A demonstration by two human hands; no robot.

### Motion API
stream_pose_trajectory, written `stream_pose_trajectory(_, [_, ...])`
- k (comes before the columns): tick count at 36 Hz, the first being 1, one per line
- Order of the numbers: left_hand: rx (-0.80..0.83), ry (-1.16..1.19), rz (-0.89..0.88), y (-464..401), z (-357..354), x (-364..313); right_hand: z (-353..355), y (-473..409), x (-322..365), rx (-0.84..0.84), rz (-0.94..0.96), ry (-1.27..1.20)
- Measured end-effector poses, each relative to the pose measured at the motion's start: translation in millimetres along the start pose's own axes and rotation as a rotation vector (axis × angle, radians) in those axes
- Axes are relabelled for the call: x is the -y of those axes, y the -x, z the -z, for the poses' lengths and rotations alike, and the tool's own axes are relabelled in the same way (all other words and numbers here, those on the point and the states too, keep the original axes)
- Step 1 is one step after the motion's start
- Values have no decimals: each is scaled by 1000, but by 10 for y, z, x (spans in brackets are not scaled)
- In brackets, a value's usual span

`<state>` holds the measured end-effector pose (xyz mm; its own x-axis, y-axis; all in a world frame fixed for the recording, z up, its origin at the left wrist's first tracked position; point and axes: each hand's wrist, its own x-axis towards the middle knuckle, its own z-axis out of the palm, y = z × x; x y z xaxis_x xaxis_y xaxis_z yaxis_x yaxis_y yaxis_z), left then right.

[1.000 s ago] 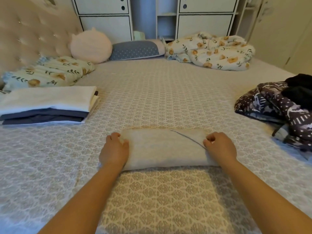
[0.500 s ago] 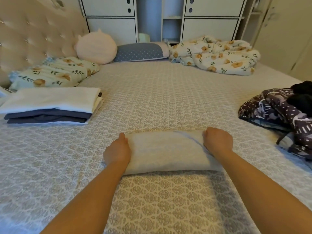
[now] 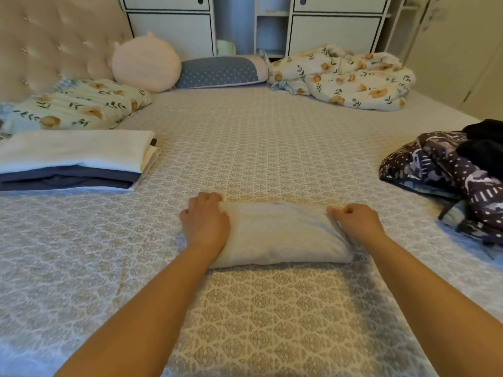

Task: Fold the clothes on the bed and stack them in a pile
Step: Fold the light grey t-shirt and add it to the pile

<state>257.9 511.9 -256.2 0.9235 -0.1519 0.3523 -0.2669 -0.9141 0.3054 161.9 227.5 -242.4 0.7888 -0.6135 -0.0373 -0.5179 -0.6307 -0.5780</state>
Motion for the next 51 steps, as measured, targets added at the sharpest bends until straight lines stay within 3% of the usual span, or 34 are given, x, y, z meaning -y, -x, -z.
stream_pose_trajectory(4, [335,179,-207,82,-68,-520,-30,164,-18,-23,145,227])
stream_pose_trajectory(6, [451,121,-318,153,-161,-678,6,202,-22,-10,179,316])
stream_pose_trajectory(9, [476,-42,-450,269,-352,-687,85,243,32,26,262,529])
stream_pose_trajectory(13, [395,-67,-480,351,-507,-622,115,277,180,6,345,826])
stream_pose_trajectory(17, [398,-94,-468,333,-539,-591,204,175,133,-30,184,662])
stream_pose_trajectory(21, [449,-123,-444,338,-551,-592,156,198,-121,167,-106,530])
stream_pose_trajectory(23, [461,-133,-446,320,-540,-602,97,232,-156,133,-120,521])
stream_pose_trajectory(28, [463,-90,-434,316,-466,-648,5,323,187,-247,255,440])
stream_pose_trajectory(30, [391,-73,-407,310,-429,-630,-120,384,420,-203,499,391])
stream_pose_trajectory(33, [334,-138,-273,245,-379,-393,-392,400,576,89,654,452])
stream_pose_trajectory(36, [380,-167,-60,171,-329,-31,-544,292,390,277,515,527])
stream_pose_trajectory(40, [393,-95,135,164,-266,201,-491,102,186,247,311,488])
stream_pose_trajectory(43, [343,28,268,228,-216,264,-436,116,144,240,109,323])
stream_pose_trajectory(48, [119,245,498,330,-118,294,-460,344,173,-57,-176,29])
stream_pose_trajectory(51, [212,312,587,291,-77,312,-389,331,178,45,-326,-61])
